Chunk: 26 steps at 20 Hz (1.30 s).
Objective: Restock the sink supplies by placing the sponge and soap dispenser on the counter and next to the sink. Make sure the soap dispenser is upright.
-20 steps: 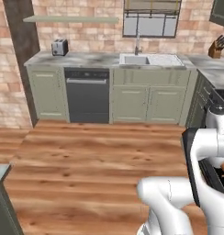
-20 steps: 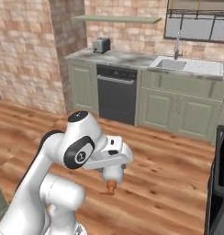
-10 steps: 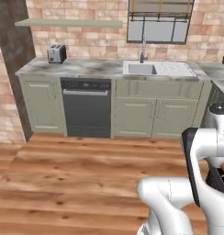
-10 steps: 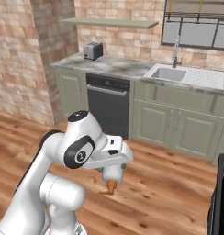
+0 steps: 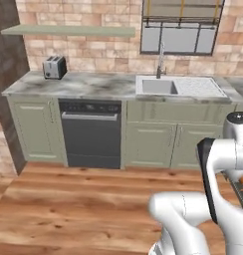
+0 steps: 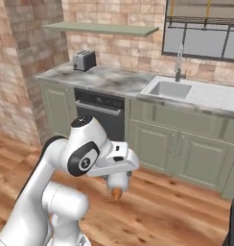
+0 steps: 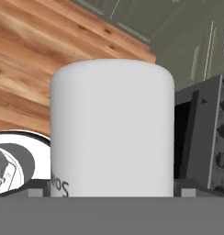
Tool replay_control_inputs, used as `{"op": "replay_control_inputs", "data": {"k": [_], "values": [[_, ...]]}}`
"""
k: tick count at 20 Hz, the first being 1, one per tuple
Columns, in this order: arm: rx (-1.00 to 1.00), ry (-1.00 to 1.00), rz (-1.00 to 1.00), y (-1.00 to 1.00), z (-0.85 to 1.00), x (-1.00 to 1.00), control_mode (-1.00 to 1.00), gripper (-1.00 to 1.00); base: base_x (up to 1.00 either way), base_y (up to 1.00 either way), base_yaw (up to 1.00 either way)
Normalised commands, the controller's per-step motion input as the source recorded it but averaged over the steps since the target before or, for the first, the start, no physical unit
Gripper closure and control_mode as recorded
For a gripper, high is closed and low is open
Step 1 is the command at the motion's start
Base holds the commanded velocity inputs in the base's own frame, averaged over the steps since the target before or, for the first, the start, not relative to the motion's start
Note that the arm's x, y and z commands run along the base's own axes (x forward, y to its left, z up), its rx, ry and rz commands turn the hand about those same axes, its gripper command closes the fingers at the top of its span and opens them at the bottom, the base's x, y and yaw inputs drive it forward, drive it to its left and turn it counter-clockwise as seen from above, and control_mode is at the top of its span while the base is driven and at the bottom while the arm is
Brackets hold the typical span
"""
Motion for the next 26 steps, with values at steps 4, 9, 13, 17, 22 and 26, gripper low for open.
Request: {"op": "replay_control_inputs", "data": {"k": [4,9,13,17,22,26], "values": [[0.0,0.0,0.0,0.0,0.0,0.0,1.0,1.0,1.0,0.25,-0.01],[0.0,0.0,0.0,0.0,0.0,0.0,1.0,1.0,1.0,0.33,-0.04],[0.0,0.0,0.0,0.0,0.0,0.0,1.0,1.0,1.0,0.3,-0.03],[0.0,0.0,0.0,0.0,0.0,0.0,1.0,1.0,1.0,0.26,-0.12],[0.0,0.0,0.0,0.0,0.0,0.0,1.0,1.0,1.0,0.12,-0.17],[0.0,0.0,0.0,0.0,0.0,0.0,1.0,1.0,0.85,0.0,-0.11]]}}
